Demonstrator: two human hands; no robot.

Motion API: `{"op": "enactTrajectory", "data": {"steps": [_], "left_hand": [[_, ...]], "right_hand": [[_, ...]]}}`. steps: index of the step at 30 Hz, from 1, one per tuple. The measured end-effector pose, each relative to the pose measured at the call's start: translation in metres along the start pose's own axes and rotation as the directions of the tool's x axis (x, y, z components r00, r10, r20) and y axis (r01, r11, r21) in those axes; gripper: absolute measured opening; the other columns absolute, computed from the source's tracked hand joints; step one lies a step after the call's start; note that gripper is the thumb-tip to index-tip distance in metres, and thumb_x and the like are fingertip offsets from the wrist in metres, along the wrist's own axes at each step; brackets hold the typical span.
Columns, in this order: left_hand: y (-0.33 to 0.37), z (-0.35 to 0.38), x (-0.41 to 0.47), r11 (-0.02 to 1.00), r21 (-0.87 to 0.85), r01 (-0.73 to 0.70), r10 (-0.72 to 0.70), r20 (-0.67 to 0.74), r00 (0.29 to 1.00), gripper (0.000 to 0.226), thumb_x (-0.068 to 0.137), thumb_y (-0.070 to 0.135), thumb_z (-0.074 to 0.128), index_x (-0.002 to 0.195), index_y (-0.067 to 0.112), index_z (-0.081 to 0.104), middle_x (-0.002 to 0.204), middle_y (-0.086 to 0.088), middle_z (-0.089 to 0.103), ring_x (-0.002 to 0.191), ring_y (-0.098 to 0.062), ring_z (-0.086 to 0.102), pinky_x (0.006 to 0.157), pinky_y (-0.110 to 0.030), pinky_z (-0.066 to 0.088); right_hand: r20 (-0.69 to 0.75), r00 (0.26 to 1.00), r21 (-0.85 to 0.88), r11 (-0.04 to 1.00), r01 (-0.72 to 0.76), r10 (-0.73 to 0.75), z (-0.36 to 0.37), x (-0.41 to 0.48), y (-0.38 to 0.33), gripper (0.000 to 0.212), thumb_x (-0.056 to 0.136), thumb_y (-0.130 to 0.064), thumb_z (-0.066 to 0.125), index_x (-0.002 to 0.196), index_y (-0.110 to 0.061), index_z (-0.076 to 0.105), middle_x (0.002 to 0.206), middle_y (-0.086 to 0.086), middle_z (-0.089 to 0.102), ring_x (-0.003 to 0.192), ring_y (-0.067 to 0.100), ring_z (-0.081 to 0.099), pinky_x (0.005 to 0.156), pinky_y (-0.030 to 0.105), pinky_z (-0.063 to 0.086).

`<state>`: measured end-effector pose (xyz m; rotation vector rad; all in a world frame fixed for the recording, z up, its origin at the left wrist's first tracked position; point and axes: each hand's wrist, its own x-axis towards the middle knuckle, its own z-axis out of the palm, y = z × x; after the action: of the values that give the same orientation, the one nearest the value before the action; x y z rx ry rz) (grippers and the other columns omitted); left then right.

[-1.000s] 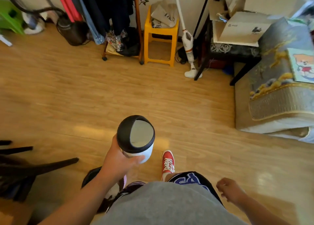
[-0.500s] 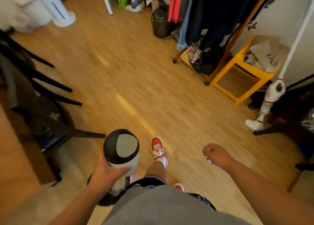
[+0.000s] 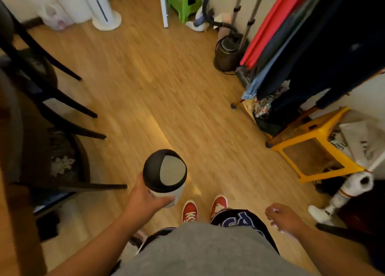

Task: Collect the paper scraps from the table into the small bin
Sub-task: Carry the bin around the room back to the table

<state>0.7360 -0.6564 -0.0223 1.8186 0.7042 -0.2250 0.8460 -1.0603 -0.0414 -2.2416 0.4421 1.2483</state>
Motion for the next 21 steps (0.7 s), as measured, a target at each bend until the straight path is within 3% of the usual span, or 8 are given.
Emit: {"op": "enactTrajectory", "data": {"steps": [3,7,11,14,17,21], "left_hand": [[0.031,0.008,0.041,0.999,-0.024,-0.023,0.023,-0.011,1.0,0.107,0.06,0.029,0.098,0.137,0.048,0.027,0.12,0.035,0.046,0.106,0.018,0.053,0.074,0.001,0.045],[0.074,0.015,0.101,0.996,-0.072,-0.046,0.042,-0.051,0.998,0.107,0.06,0.026,0.099,0.139,0.046,0.029,0.124,0.034,0.045,0.107,0.035,0.044,0.074,0.005,0.044],[0.101,0.009,0.153,0.993,-0.114,-0.009,-0.006,-0.132,0.991,0.106,0.059,0.03,0.098,0.14,0.047,0.031,0.126,0.033,0.048,0.109,0.028,0.048,0.077,0.0,0.047],[0.111,-0.006,0.172,0.99,-0.14,0.032,-0.065,-0.239,0.969,0.107,0.054,0.042,0.096,0.138,0.054,0.03,0.124,0.036,0.05,0.109,0.027,0.049,0.08,-0.005,0.046],[0.109,-0.025,0.177,0.979,-0.189,0.075,-0.138,-0.349,0.927,0.098,0.049,0.051,0.093,0.127,0.066,0.035,0.12,0.041,0.056,0.112,0.02,0.054,0.083,-0.006,0.046],[0.095,-0.051,0.167,0.953,-0.278,0.121,-0.248,-0.487,0.838,0.098,0.048,0.053,0.096,0.12,0.08,0.036,0.122,0.05,0.054,0.113,0.024,0.053,0.078,-0.006,0.05]], "right_hand": [[0.01,0.998,-0.032,0.997,-0.067,0.067,-0.028,0.023,-0.016,0.02,0.097,-0.007,0.055,0.078,-0.005,0.058,0.072,0.008,0.054,0.055,0.018,0.044,0.049,0.024,0.033],[0.065,0.994,-0.125,0.989,-0.075,0.084,-0.066,0.076,-0.054,0.018,0.098,-0.013,0.056,0.082,-0.008,0.059,0.07,0.004,0.054,0.051,0.016,0.045,0.05,0.025,0.033],[0.04,0.998,-0.202,0.979,-0.029,0.038,-0.104,0.144,-0.115,0.011,0.093,-0.013,0.061,0.089,-0.004,0.065,0.078,0.01,0.063,0.067,0.026,0.057,0.066,0.034,0.045],[0.072,0.997,-0.302,0.952,0.058,-0.037,-0.123,0.184,-0.182,0.01,0.089,-0.014,0.064,0.081,-0.008,0.066,0.086,0.012,0.067,0.084,0.032,0.065,0.081,0.042,0.053],[0.153,0.976,-0.418,0.885,0.204,-0.153,-0.127,0.212,-0.271,0.009,0.089,-0.02,0.064,0.082,-0.014,0.065,0.087,0.006,0.067,0.081,0.024,0.063,0.075,0.037,0.052],[0.311,0.904,-0.546,0.722,0.424,-0.295,-0.098,0.23,-0.406,0.013,0.09,-0.025,0.063,0.098,-0.015,0.066,0.091,0.0,0.062,0.081,0.018,0.059,0.064,0.025,0.041]]}}
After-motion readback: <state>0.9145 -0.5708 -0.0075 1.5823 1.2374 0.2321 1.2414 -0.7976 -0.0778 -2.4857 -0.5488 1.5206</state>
